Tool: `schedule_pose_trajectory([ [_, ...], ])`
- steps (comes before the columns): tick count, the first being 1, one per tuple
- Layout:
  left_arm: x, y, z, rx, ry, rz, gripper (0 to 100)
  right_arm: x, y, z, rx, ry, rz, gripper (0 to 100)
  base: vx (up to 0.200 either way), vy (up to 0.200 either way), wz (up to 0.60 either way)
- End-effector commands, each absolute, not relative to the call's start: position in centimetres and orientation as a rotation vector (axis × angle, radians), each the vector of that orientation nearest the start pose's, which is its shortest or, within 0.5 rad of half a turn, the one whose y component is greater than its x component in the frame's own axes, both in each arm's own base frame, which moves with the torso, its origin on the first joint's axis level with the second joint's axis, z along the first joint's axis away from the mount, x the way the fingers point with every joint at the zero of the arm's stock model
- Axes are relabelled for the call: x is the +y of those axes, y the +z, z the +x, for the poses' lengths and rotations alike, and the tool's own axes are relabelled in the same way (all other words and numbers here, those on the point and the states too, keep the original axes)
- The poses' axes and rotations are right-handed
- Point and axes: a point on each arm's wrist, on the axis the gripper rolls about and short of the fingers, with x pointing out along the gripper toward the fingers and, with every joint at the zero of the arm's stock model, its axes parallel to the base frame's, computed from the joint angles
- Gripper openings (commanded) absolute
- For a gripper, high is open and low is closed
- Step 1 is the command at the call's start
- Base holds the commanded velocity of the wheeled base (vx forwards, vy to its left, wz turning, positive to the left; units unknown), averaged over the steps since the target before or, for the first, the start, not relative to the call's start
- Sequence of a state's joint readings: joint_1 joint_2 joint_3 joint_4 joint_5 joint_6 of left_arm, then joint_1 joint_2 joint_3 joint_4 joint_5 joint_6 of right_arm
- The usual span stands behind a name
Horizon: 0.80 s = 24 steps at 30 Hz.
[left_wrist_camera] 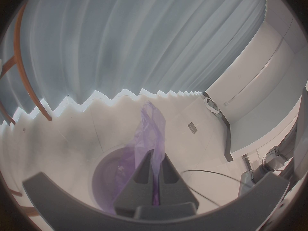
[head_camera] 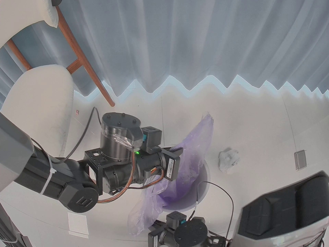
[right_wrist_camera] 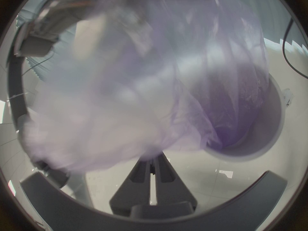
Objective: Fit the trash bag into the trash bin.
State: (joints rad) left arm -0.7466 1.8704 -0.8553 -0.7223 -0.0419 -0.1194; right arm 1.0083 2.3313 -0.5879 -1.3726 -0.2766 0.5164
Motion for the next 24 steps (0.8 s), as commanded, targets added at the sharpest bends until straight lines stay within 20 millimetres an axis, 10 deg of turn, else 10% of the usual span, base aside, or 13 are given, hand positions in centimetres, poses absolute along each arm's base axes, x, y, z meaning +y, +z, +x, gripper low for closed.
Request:
schedule_pose_trajectory([
  [1,-20.8,14.5,27.0,0.323,-0.729,0.006,0,26.2,4.3,13.7,0.479,0.725,0.277,0,0.000,0.000,0.00],
  [13,-21.0,11.3,22.4,0.464,-0.867,0.082,0,13.8,10.2,11.5,0.359,0.562,0.426,0,0.000,0.000,0.00],
  [24,-25.1,9.4,18.7,0.520,-0.920,0.192,0,12.0,10.2,13.5,0.341,0.416,0.497,0,0.000,0.000,0.00],
])
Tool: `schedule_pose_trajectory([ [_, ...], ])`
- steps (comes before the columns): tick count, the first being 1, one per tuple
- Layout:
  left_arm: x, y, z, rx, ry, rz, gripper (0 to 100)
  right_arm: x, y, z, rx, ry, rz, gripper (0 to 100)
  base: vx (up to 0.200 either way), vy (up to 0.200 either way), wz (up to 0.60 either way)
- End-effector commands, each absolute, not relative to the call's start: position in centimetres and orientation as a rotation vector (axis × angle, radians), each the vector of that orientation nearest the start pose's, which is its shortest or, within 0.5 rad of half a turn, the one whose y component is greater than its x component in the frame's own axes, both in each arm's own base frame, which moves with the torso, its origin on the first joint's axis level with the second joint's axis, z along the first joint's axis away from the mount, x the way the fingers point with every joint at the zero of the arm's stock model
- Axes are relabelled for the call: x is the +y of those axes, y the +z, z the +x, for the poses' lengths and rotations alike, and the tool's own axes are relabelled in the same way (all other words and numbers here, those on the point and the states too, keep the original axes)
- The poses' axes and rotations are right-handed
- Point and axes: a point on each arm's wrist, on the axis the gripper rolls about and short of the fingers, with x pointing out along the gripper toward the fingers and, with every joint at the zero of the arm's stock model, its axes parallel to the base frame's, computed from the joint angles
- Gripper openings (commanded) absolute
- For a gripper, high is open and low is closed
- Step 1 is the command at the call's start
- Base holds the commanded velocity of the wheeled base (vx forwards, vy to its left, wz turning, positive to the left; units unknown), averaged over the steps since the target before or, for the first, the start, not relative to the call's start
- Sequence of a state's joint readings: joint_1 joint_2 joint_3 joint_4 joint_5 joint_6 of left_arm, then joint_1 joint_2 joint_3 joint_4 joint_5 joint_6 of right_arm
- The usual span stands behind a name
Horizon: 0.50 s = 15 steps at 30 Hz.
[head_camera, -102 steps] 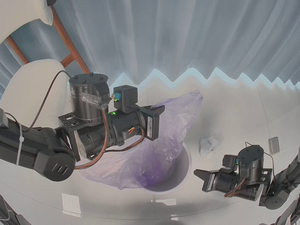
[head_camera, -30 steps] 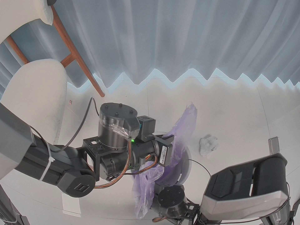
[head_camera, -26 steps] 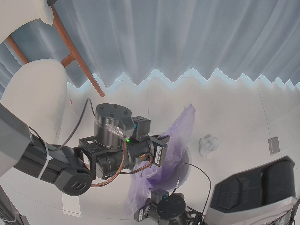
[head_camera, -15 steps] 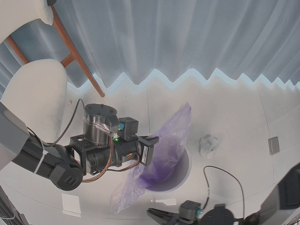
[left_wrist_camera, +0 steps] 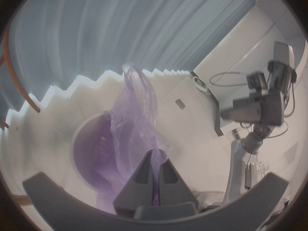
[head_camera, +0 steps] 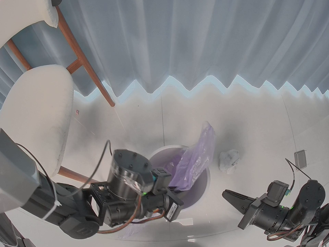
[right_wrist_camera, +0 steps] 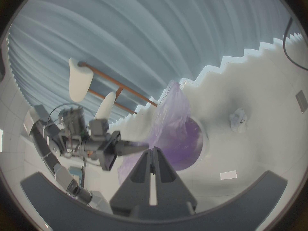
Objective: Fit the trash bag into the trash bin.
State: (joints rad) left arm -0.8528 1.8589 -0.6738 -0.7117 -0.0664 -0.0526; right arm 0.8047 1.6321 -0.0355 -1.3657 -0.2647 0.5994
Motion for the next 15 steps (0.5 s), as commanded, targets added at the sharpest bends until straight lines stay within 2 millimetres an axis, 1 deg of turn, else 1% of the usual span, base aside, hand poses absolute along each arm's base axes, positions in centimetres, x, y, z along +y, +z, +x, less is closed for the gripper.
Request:
schedule_pose_trajectory([
  [1,-25.1,9.3,18.6,0.523,-0.915,0.197,0,11.6,9.5,13.5,0.379,0.385,0.479,0,0.000,0.000,0.00],
  [2,-25.2,9.3,18.6,0.523,-0.910,0.199,0,11.4,9.2,13.7,0.400,0.356,0.480,100,0.000,0.000,0.00],
  [4,-25.2,9.3,18.7,0.522,-0.901,0.201,0,11.3,9.7,14.7,0.378,0.316,0.562,100,0.000,0.000,0.00],
  [6,-25.2,9.2,18.7,0.526,-0.895,0.198,0,11.8,10.7,15.9,0.343,0.309,0.632,100,0.000,0.000,0.00],
  [11,-25.2,9.1,18.8,0.528,-0.891,0.197,0,12.8,11.9,18.7,0.398,0.233,0.622,100,0.000,0.000,0.00],
  [12,-25.2,9.1,18.8,0.529,-0.890,0.198,0,13.1,12.6,19.6,0.402,0.217,0.639,100,0.000,0.000,0.00],
  [14,-25.2,9.1,18.8,0.526,-0.879,0.199,0,13.6,13.7,20.7,0.410,0.201,0.653,100,0.000,0.000,0.00],
  [15,-25.2,9.1,18.8,0.526,-0.877,0.199,0,13.7,13.8,20.8,0.414,0.199,0.651,100,0.000,0.000,0.00],
])
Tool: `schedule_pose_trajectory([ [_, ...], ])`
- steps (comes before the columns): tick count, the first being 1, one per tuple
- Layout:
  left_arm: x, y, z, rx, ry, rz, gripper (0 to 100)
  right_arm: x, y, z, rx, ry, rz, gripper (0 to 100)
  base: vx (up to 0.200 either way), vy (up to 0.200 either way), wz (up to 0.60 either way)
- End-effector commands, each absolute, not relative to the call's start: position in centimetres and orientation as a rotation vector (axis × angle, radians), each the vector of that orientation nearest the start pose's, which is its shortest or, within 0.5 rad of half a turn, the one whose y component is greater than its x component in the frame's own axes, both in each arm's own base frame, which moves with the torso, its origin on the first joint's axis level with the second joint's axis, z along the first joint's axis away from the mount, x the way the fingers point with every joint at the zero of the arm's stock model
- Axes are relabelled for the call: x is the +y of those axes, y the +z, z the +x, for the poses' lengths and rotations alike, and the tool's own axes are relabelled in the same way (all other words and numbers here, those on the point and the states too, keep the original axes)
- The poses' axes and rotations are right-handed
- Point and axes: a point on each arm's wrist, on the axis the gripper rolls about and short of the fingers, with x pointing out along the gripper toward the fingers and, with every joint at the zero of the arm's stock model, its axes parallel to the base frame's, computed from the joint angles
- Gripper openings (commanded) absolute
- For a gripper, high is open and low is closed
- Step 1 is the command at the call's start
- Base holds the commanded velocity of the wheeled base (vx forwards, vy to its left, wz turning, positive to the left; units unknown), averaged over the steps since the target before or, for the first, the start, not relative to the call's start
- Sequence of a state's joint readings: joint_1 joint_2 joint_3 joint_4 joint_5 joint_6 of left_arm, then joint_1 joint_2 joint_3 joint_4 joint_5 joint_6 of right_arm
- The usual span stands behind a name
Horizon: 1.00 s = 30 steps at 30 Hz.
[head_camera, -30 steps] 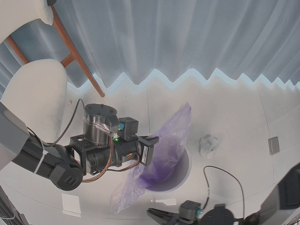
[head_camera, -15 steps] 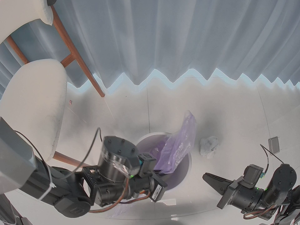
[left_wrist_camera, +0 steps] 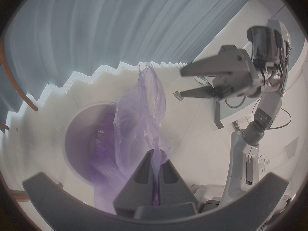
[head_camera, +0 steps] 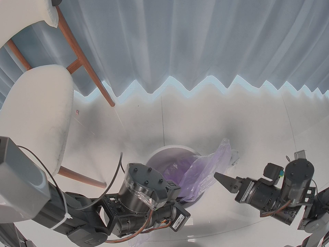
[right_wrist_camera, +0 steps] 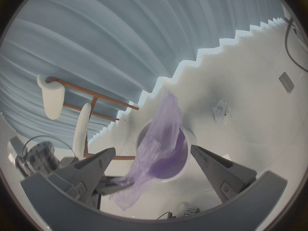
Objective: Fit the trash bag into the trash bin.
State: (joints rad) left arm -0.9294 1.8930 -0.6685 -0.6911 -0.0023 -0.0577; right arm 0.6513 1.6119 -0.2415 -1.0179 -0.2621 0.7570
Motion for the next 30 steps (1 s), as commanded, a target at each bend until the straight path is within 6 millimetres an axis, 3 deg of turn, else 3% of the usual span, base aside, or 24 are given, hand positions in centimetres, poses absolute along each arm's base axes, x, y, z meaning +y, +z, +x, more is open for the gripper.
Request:
schedule_pose_trajectory([
  [1,-25.2,9.1,18.8,0.525,-0.873,0.200,0,13.9,14.3,21.3,0.443,0.184,0.635,100,0.000,0.000,0.00],
  [8,-25.2,9.3,18.9,0.519,-0.850,0.189,0,14.4,16.1,22.5,0.609,0.093,0.540,100,0.000,0.000,0.00],
  [16,-25.5,9.7,19.1,0.503,-0.851,0.178,0,13.4,14.8,22.0,0.696,0.031,0.484,100,0.000,0.000,0.00],
  [21,-25.5,9.8,19.1,0.502,-0.850,0.178,0,12.7,14.9,23.2,0.674,0.002,0.483,100,0.000,0.000,0.00],
  [30,-25.6,9.8,19.0,0.508,-0.830,0.153,0,11.9,13.4,24.8,0.682,-0.041,0.453,100,0.000,0.000,0.00],
])
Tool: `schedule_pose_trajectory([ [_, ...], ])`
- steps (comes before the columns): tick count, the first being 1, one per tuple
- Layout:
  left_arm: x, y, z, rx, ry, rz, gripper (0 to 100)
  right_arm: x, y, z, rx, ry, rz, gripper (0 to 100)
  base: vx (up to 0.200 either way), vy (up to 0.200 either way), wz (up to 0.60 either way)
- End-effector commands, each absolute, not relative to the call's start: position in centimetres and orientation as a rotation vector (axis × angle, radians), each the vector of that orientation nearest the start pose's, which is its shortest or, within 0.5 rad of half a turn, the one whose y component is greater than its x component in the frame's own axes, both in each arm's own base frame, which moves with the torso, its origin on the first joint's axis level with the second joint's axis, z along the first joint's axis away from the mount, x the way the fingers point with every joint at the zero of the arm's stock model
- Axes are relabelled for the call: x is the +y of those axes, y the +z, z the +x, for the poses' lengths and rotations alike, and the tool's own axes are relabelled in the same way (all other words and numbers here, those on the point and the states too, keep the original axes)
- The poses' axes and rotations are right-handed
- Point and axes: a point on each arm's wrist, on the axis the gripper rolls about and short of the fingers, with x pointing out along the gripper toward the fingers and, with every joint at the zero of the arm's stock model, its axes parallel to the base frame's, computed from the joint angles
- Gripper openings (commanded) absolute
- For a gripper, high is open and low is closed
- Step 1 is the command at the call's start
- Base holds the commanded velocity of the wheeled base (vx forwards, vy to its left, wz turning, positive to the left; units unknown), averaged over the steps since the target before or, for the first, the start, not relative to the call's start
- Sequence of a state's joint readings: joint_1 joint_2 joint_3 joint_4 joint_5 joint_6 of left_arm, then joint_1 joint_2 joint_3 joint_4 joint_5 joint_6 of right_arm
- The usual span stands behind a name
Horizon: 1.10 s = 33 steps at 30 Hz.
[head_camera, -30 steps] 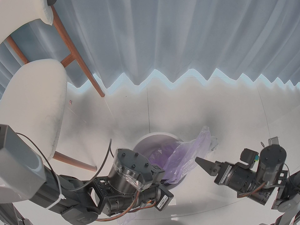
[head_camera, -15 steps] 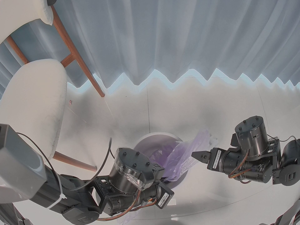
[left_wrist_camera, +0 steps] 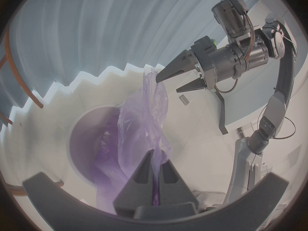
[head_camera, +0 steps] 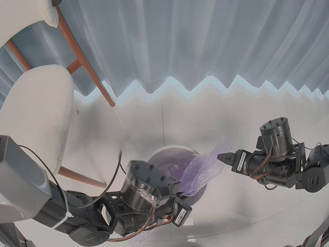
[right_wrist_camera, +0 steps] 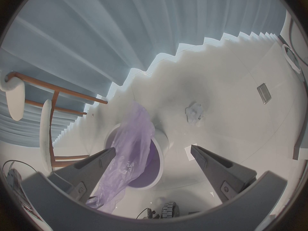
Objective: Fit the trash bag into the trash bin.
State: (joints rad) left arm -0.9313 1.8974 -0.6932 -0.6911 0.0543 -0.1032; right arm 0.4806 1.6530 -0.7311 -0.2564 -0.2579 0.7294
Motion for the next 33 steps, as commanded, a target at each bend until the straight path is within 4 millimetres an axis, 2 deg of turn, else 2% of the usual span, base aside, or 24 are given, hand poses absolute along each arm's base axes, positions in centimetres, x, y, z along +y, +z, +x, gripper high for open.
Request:
schedule_pose_trajectory([
  [1,-25.7,9.8,18.9,0.509,-0.833,0.154,0,12.0,13.3,24.9,0.680,-0.040,0.451,100,0.000,0.000,0.00],
  [4,-25.6,9.8,18.9,0.509,-0.833,0.154,0,12.1,13.2,24.9,0.680,-0.033,0.439,100,0.000,0.000,0.00],
  [8,-25.7,9.9,18.8,0.508,-0.834,0.153,0,11.9,12.5,23.9,0.709,-0.029,0.403,100,0.000,0.000,0.00],
  [11,-25.6,9.9,18.9,0.507,-0.831,0.151,0,11.0,11.3,22.4,0.753,-0.038,0.354,100,0.000,0.000,0.00],
  [14,-25.7,9.9,18.9,0.506,-0.829,0.149,0,10.7,10.7,21.9,0.775,-0.045,0.344,100,0.000,0.000,0.00],
  [21,-25.6,9.9,18.8,0.507,-0.831,0.150,0,11.7,11.3,23.6,0.706,-0.015,0.370,100,0.000,0.000,0.00],
  [24,-25.6,9.9,18.7,0.508,-0.834,0.152,0,12.3,10.7,24.9,0.716,-0.018,0.363,100,0.000,0.000,0.00],
  [33,-25.6,10.1,18.7,0.502,-0.830,0.150,0,13.6,9.8,25.1,0.746,0.004,0.339,100,0.000,0.000,0.00],
])
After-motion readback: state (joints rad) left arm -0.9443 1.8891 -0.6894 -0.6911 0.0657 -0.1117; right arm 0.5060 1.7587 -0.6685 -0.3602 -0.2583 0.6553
